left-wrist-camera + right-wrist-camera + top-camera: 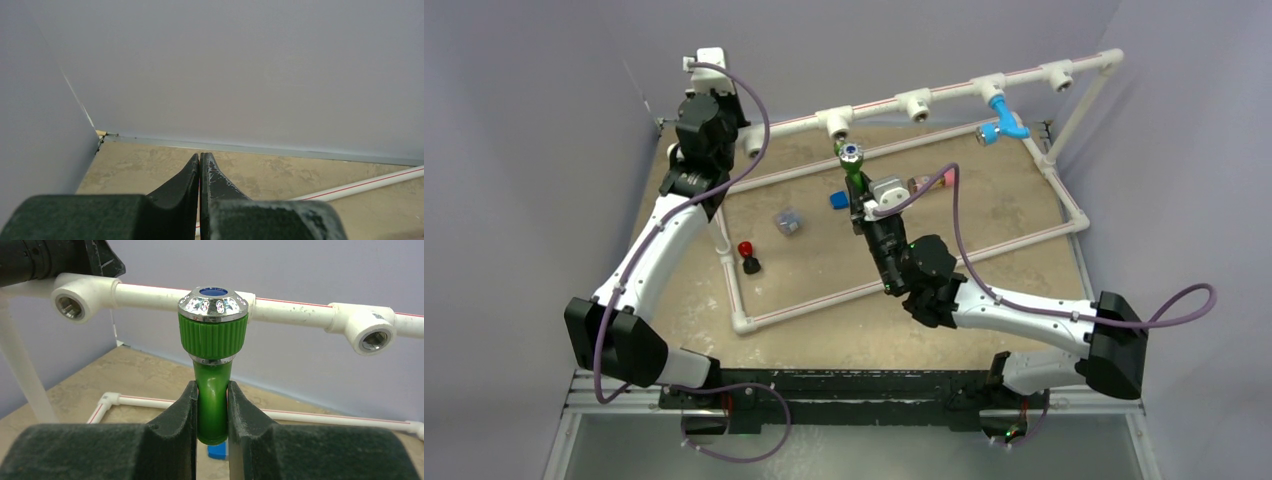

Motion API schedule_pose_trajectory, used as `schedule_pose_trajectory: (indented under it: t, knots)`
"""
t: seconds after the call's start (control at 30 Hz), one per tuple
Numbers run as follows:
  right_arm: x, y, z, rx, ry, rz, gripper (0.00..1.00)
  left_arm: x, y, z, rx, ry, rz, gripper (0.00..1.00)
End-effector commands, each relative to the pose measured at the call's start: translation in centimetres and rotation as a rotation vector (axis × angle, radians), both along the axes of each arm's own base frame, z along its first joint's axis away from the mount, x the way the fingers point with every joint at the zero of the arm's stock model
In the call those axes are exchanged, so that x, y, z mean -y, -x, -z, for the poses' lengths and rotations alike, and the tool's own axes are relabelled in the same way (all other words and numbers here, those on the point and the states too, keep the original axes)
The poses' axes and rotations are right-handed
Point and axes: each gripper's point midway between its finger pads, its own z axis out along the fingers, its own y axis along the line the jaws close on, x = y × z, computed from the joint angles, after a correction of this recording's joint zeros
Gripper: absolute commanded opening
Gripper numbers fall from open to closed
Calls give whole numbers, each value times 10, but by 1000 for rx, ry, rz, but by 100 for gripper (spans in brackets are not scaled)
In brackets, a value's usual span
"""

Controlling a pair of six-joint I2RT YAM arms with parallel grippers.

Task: Install the water faucets

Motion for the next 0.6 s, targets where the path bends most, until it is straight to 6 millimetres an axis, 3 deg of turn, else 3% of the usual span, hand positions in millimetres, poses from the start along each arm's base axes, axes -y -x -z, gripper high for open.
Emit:
schedule_pose_trajectory:
  t: [0.0, 0.57]
  knots:
    - [17, 1, -46, 86, -123, 60, 0, 5, 7, 92, -270, -74, 32, 0]
    - [5, -12, -37, 106, -49, 89, 0, 6, 7, 93, -268, -78, 45, 0]
